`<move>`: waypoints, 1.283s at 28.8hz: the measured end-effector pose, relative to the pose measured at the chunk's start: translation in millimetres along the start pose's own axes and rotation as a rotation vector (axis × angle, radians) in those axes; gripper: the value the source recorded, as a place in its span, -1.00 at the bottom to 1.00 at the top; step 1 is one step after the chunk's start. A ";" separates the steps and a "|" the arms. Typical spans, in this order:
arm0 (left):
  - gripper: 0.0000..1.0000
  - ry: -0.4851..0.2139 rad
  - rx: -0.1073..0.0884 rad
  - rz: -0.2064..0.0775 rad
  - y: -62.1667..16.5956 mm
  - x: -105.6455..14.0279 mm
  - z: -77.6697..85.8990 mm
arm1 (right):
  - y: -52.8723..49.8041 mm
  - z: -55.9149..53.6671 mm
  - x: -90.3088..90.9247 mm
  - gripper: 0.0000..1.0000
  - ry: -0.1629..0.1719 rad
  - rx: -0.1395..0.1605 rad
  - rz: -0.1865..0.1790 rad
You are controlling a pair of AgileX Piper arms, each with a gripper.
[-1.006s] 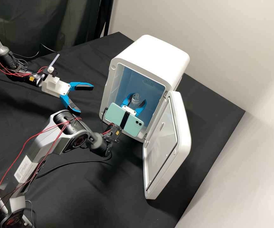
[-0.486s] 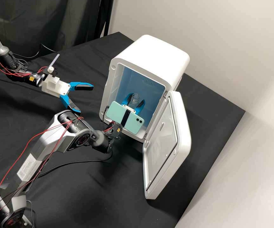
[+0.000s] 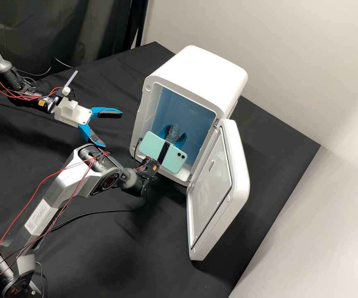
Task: Place the flask in the incubator
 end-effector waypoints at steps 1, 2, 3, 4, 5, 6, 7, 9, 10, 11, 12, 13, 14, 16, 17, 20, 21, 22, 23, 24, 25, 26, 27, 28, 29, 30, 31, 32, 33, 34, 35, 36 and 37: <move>1.00 0.000 0.000 0.000 0.0 0.0 0.0 | -0.4 -0.3 0.3 -1.00 0.000 0.000 -0.002; 1.00 0.000 0.000 0.002 0.6 -0.2 0.1 | -0.8 -0.5 0.4 -1.00 -0.002 0.000 -0.003; 1.00 0.000 0.000 0.002 0.6 -0.2 0.1 | -1.4 -1.1 0.6 -1.00 0.000 0.000 -0.005; 1.00 -0.001 0.001 0.004 1.3 -0.4 0.2 | -2.2 -1.6 0.9 -1.00 -0.001 0.001 -0.006; 1.00 -0.001 0.001 0.004 1.3 -0.4 0.2 | -2.0 -1.6 1.0 -1.00 -0.004 0.006 0.000; 1.00 -0.001 0.001 0.004 1.3 -0.4 0.2 | -1.8 -1.5 1.0 -1.00 -0.005 0.007 0.001; 1.00 -0.001 0.001 0.004 1.3 -0.4 0.2 | -2.0 -1.8 1.1 -1.00 -0.005 0.008 0.002; 1.00 -0.001 0.001 0.004 1.3 -0.4 0.2 | -2.6 -2.8 1.8 -1.00 -0.005 0.010 0.004; 1.00 -0.001 0.001 0.004 1.3 -0.4 0.2 | -2.2 -2.5 3.2 -1.00 -0.008 0.010 0.004; 1.00 -0.001 0.001 0.004 1.3 -0.4 0.2 | -2.0 -2.1 4.3 -1.00 -0.010 0.009 0.004; 1.00 -0.001 0.001 0.004 1.3 -0.4 0.2 | -2.2 -1.3 5.4 -1.00 -0.011 0.009 0.004; 1.00 -0.001 0.001 0.004 1.3 -0.4 0.2 | -2.2 -1.4 6.6 -1.00 -0.011 0.008 0.003; 1.00 -0.001 0.001 0.004 1.3 -0.4 0.2 | -2.5 -0.5 7.8 -1.00 -0.012 0.007 0.003; 1.00 -0.001 0.001 0.004 1.3 -0.4 0.2 | -2.1 0.8 11.5 -1.00 -0.010 0.007 0.006; 1.00 -0.001 0.001 0.004 1.3 -0.4 0.2 | -1.1 0.9 13.7 -1.00 -0.007 0.011 0.011; 1.00 -0.001 0.001 0.004 1.3 -0.4 0.2 | -2.9 2.7 17.1 -1.00 -0.008 0.030 0.010; 1.00 -0.001 0.001 0.004 1.3 -0.4 0.2 | -2.7 2.4 18.5 -1.00 -0.006 0.035 0.014; 1.00 -0.001 0.001 0.004 1.3 -0.4 0.2 | -2.5 2.1 19.5 -1.00 -0.007 0.038 0.014; 1.00 -0.001 0.001 0.004 1.3 -0.4 0.2 | -2.6 2.7 20.2 -1.00 -0.012 0.041 0.012; 1.00 -0.001 0.001 0.004 1.3 -0.4 0.2 | -3.3 1.8 20.9 -1.00 -0.014 0.052 0.013; 1.00 -0.001 0.001 0.004 1.3 -0.4 0.2 | -3.1 1.6 21.1 -1.00 -0.013 0.052 0.014; 1.00 -0.001 0.001 0.004 1.3 -0.4 0.2 | -3.4 1.3 21.2 -1.00 -0.014 0.055 0.016; 1.00 -0.001 0.001 0.004 1.3 -0.4 0.2 | -3.9 0.8 21.4 -1.00 -0.014 0.056 0.017; 1.00 -0.001 0.001 0.004 1.3 -0.4 0.2 | -4.5 1.3 21.7 -1.00 -0.014 0.056 0.016; 1.00 -0.001 0.001 0.004 1.3 -0.4 0.2 | -3.6 0.9 23.1 -1.00 -0.010 0.057 0.019; 1.00 -0.001 0.001 0.004 1.3 -0.4 0.2 | -3.7 1.3 23.8 -1.00 -0.011 0.065 0.019; 1.00 -0.001 0.001 0.004 1.3 -0.4 0.2 | -3.0 1.4 25.2 -1.00 -0.015 0.071 0.018; 1.00 -0.001 0.001 0.004 1.3 -0.4 0.2 | -2.7 1.7 26.3 -1.00 -0.017 0.080 0.018; 1.00 -0.001 0.001 0.004 1.3 -0.4 0.2 | -2.3 2.0 27.8 -1.00 -0.017 0.088 0.019; 1.00 -0.001 0.001 0.004 1.3 -0.4 0.2 | -2.2 2.4 29.1 -1.00 -0.014 0.094 0.021; 1.00 -0.001 0.001 0.004 1.3 -0.4 0.2 | -3.4 2.7 30.0 -1.00 -0.013 0.096 0.020; 1.00 -0.001 0.001 0.004 1.3 -0.4 0.2 | -3.5 3.3 31.1 -1.00 -0.011 0.098 0.021; 1.00 -0.001 0.001 0.004 1.3 -0.4 0.2 | -3.5 3.5 31.7 -1.00 -0.012 0.100 0.021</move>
